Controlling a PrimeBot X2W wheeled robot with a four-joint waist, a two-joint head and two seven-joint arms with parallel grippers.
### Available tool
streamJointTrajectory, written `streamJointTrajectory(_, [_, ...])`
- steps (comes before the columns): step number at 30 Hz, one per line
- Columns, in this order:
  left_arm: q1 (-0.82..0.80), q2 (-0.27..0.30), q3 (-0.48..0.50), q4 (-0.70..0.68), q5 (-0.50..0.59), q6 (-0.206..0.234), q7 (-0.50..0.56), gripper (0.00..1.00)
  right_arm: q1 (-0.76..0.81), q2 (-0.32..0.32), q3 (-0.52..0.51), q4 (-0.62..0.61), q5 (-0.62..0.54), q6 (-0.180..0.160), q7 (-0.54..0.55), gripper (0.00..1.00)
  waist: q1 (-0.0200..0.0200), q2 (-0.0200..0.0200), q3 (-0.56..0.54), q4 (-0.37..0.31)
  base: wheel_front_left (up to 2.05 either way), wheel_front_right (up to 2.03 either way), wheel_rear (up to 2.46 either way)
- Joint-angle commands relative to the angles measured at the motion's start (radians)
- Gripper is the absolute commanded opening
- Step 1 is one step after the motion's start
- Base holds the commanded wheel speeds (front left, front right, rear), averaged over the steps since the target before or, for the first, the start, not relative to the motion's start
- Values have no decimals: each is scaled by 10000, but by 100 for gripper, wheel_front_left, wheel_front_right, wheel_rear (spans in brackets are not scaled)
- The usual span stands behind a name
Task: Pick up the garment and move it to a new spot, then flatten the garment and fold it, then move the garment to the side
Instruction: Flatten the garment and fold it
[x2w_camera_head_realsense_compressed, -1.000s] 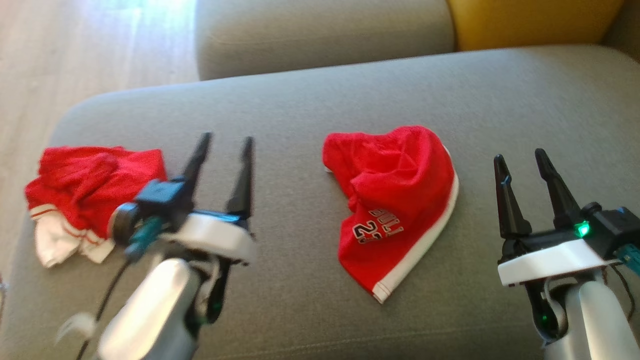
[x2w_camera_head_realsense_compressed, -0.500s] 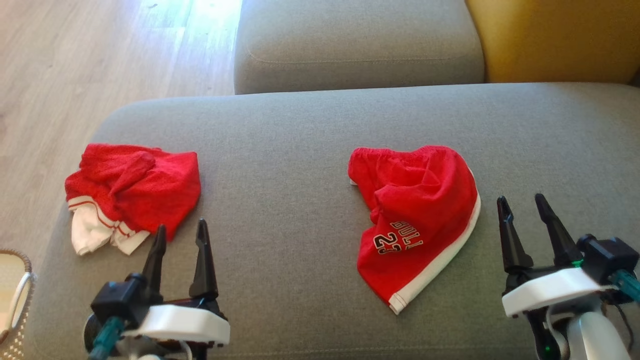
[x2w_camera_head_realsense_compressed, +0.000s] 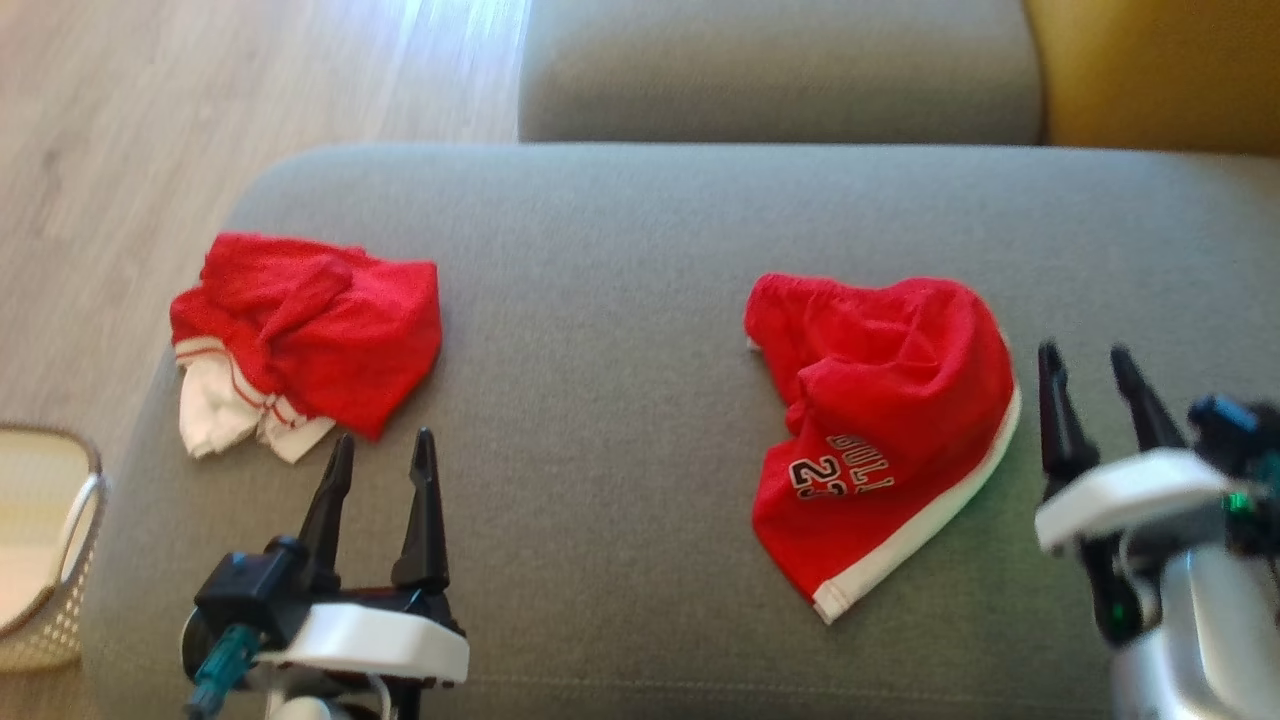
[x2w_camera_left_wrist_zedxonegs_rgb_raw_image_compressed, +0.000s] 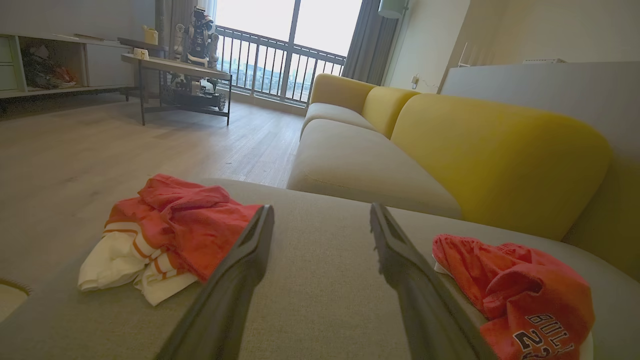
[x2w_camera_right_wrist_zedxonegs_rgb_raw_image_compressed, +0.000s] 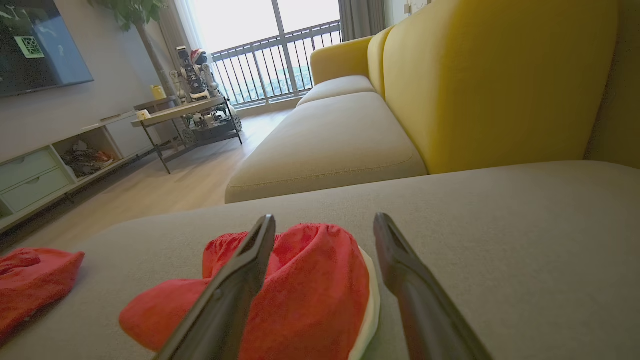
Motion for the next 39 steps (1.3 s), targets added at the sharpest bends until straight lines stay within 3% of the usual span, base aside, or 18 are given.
streamJointTrajectory(1, [-624,-77,345,-291,110,-44,-53,100,-714,-100,172,-109,-168,-2,57,100,1,-1,304,180,0,0,0])
streamJointTrajectory(12, [-1209,-230,-333,-16,399,-208,-53,100,-3577,-104,-1883,3221,-1784,-2,696,100,1,-1,1317,825,0,0,0])
streamJointTrajectory(21, [-1719,-238,-1098,-167,-163,215,-53,100,-4736,-597,-3226,5159,-3077,-2,1345,100,1,-1,1750,1184,0,0,0])
streamJointTrajectory(22, [-1752,-239,-1154,-182,-185,249,-53,100,-4837,-607,-3308,5334,-3193,-2,1424,95,1,-1,1771,1197,0,0,0])
streamJointTrajectory(23, [-1779,-239,-1202,-189,-198,277,-53,100,-4945,-598,-3373,5513,-3242,-2,1498,27,1,-1,1790,1205,0,0,0])
streamJointTrajectory(24, [-1801,-239,-1241,-192,-210,300,-53,100,-5051,-581,-3402,5668,-3256,-2,1515,0,1,-1,1803,1211,0,0,0])
streamJointTrajectory(32, [-1851,-240,-1285,-73,-338,377,-53,100,-5485,-599,-3042,6088,-3241,-2,524,0,1,-1,1537,1176,0,0,0])
streamJointTrajectory(39, [-1616,-240,-1041,26,-446,279,-53,100,-5844,-1094,-2861,5736,-3435,-2,-473,0,1,-1,790,967,0,0,0])
